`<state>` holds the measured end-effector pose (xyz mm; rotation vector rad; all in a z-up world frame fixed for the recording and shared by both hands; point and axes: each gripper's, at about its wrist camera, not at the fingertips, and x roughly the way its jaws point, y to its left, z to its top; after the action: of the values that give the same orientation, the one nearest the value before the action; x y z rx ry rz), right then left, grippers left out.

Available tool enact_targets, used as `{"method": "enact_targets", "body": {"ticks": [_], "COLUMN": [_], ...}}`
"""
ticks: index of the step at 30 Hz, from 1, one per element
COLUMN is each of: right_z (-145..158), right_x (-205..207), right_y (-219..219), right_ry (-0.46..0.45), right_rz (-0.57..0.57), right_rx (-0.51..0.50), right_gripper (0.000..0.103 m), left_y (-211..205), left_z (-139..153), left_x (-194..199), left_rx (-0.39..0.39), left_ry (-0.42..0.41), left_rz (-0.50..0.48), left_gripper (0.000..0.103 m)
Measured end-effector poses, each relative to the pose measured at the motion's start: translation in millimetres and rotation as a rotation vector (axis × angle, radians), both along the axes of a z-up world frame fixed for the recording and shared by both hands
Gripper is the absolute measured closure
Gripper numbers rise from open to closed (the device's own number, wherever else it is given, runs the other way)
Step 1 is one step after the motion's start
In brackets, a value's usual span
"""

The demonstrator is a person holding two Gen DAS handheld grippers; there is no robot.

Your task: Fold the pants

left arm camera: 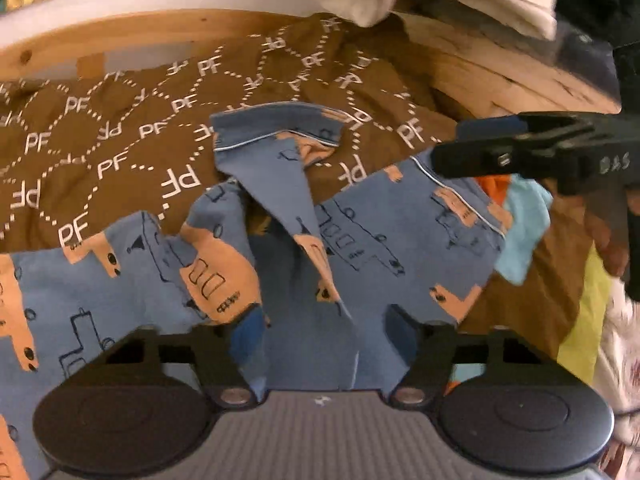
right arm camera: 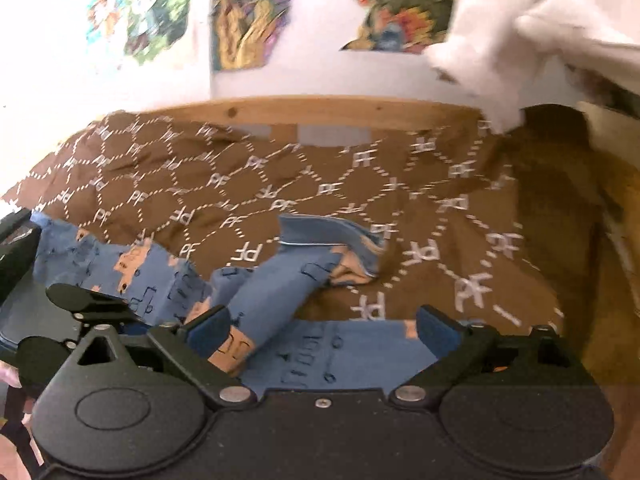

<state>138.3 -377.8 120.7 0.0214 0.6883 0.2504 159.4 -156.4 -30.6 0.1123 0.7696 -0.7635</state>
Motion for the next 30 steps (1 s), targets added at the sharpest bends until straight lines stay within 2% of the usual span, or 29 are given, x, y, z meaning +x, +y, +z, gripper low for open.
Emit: {"method": "enact_targets", "body": {"ticks": [1, 2, 3, 6, 7, 9, 11, 14, 16, 19, 26, 30], "right_z": [-1, -3, -5, -10, -12, -18, -26, -36, -39, -43, -60, -62], "right_x": [8, 16, 25, 56, 66, 85, 103, 119, 128, 140, 160, 167], "right_y": [4, 9, 13, 31, 38, 52, 62, 77, 81, 84, 98, 100], "right_ry": [0.005, 0.009, 0.017, 0.042, 0.057, 0.080, 0.102, 0.113, 0.127, 0.143, 0.192, 0.204], "right_rz": [0.021, 0.045, 0.072, 0.134, 0.150, 0.151, 0.107, 0.056, 0.015, -0.019, -0.084, -0.125], "right_rx": [-0.003, -0.005, -0.009, -0.027, -0.041, -0.064, -0.059, -0.088, -0.072, -0.034, -0.077, -0.069], "right_gripper": [0.010, 0.013, 0.019, 0.034, 0.037, 0.055, 0.062, 0.060, 0.058, 0.058, 0.058, 0.058], "left_y": [0, -2, -3, -4, -3, -2, -1, 0, 1, 1, 2, 3], "left_z": [0, -1, -3, -6, -7, -8, -10, -11, -11, -12, -16, -16], "left_x": [2, 3, 5, 9, 11, 13, 14, 15, 16, 18, 18, 21], "left_rx": [0.001, 0.008, 0.013, -0.003, -0.013, -0.025, -0.023, -0.011, -0.007, -0.008, -0.004, -0.010], "left_ry": [0.005, 0.011, 0.017, 0.037, 0.048, 0.068, 0.080, 0.084, 0.085, 0.094, 0.093, 0.106], "left_rz": [0.000, -0.004, -0.008, 0.003, 0.014, 0.031, 0.040, 0.045, 0.049, 0.054, 0.051, 0.055], "left_gripper": [0.061, 0.083, 0.091, 0.100, 0.101, 0.101, 0.101, 0.101, 0.101, 0.101, 0.101, 0.101]}}
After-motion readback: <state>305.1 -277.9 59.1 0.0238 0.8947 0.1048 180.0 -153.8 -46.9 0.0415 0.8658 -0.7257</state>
